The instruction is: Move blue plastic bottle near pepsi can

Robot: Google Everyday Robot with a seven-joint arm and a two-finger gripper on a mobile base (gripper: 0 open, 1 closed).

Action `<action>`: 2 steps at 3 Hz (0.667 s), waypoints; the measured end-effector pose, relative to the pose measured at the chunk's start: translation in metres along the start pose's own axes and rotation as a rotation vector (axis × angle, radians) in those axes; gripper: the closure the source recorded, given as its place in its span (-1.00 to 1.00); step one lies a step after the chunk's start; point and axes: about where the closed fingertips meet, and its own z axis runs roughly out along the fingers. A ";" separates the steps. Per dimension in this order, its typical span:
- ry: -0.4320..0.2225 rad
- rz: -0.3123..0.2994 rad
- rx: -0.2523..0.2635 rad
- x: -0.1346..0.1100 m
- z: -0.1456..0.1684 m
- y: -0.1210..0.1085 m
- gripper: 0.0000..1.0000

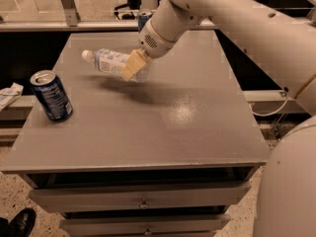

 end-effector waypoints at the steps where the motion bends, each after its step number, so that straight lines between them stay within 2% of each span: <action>1: -0.036 0.050 -0.056 -0.015 0.020 0.022 1.00; 2: -0.067 0.063 -0.113 -0.027 0.032 0.048 1.00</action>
Offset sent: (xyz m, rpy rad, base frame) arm -0.0389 0.0899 -0.0024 0.1961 0.1075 0.0209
